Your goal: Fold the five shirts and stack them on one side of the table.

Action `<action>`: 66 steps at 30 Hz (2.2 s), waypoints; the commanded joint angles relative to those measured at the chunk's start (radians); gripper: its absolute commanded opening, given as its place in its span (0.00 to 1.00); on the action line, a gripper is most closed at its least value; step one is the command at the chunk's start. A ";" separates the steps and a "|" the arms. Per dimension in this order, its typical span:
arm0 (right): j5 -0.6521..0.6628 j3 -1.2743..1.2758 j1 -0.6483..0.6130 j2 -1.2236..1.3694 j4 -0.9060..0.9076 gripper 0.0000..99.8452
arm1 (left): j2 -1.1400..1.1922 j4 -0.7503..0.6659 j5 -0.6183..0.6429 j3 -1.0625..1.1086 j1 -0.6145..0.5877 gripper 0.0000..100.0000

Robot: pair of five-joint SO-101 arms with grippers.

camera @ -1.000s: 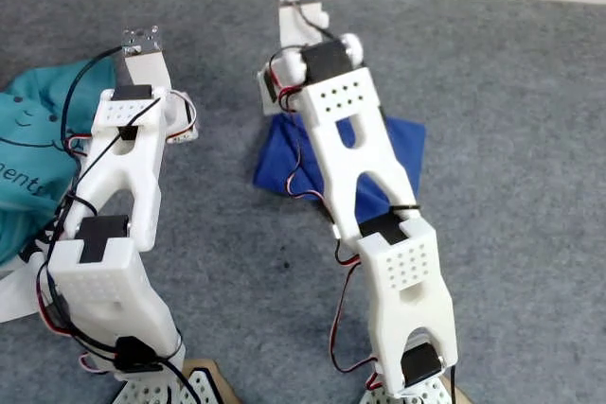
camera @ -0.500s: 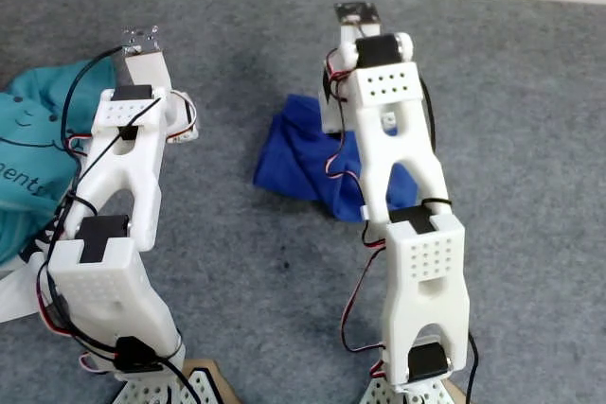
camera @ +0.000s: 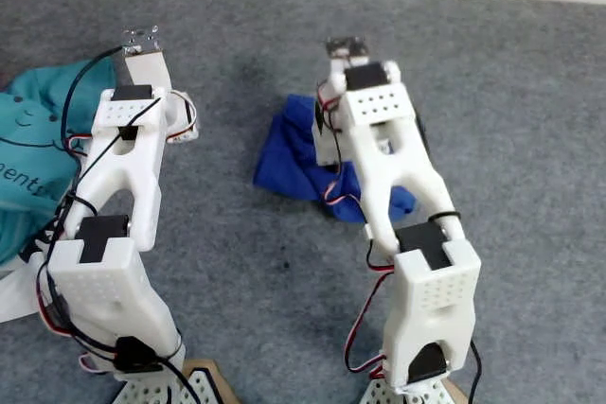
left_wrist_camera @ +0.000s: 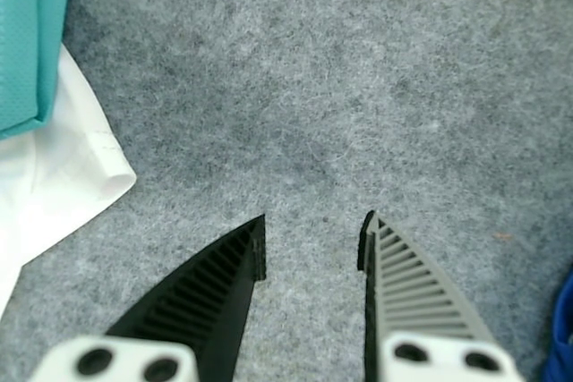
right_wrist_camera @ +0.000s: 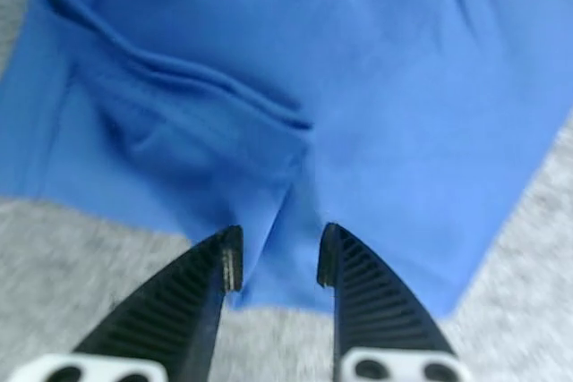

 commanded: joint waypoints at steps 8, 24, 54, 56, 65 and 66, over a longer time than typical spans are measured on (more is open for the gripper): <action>-0.012 0.091 0.010 -0.070 -0.242 0.15 | -0.004 -0.015 0.002 -0.004 -0.004 0.19; -0.014 0.088 -0.071 -0.079 -0.242 0.01 | -0.004 -0.015 0.000 -0.004 -0.002 0.19; -0.006 0.130 -0.107 -0.400 -0.048 0.33 | -0.004 -0.031 0.000 0.005 -0.002 0.19; -0.012 0.124 0.022 -0.449 -0.050 0.33 | -0.004 -0.031 0.000 0.005 -0.002 0.19; -0.130 0.120 0.309 -0.300 -0.081 0.33 | -0.004 -0.031 0.000 0.005 -0.002 0.19; -0.130 0.122 0.312 -0.260 -0.104 0.33 | -0.002 -0.031 0.000 0.005 -0.002 0.19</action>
